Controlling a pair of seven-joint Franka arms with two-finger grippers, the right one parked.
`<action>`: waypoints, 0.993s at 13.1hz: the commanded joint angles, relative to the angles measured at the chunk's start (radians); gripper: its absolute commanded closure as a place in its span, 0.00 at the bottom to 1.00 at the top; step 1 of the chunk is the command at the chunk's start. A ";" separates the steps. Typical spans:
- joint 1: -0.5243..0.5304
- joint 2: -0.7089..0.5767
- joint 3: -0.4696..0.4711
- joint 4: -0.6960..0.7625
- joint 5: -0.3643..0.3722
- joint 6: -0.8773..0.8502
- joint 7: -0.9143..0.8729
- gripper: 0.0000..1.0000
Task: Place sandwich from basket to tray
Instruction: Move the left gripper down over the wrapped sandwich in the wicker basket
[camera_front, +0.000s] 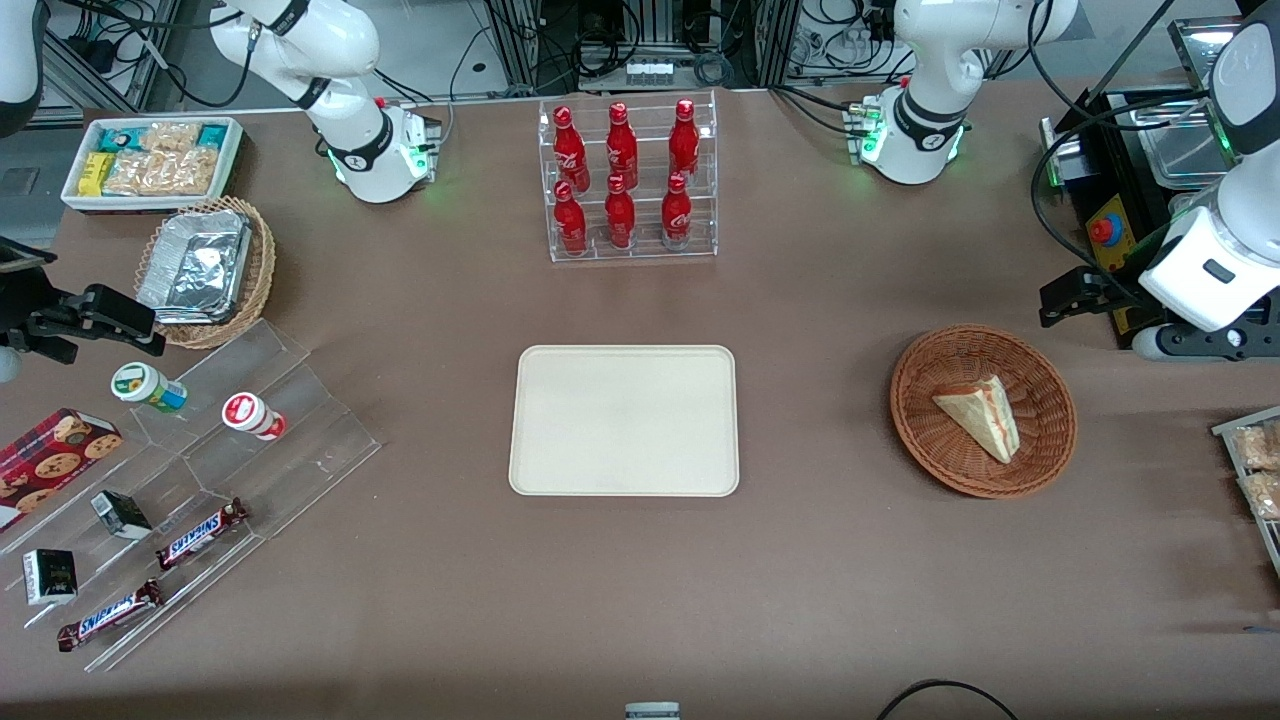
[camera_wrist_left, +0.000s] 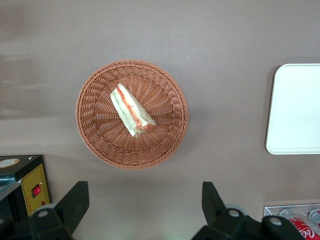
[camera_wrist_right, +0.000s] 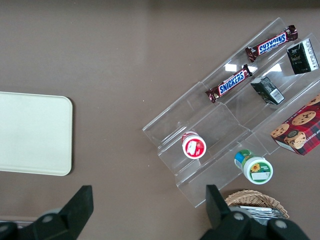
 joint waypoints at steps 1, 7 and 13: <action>0.012 -0.006 -0.004 0.010 -0.011 -0.016 0.003 0.00; 0.006 0.048 -0.003 0.002 0.082 -0.007 0.000 0.00; 0.014 0.089 0.008 -0.117 0.075 0.125 -0.271 0.00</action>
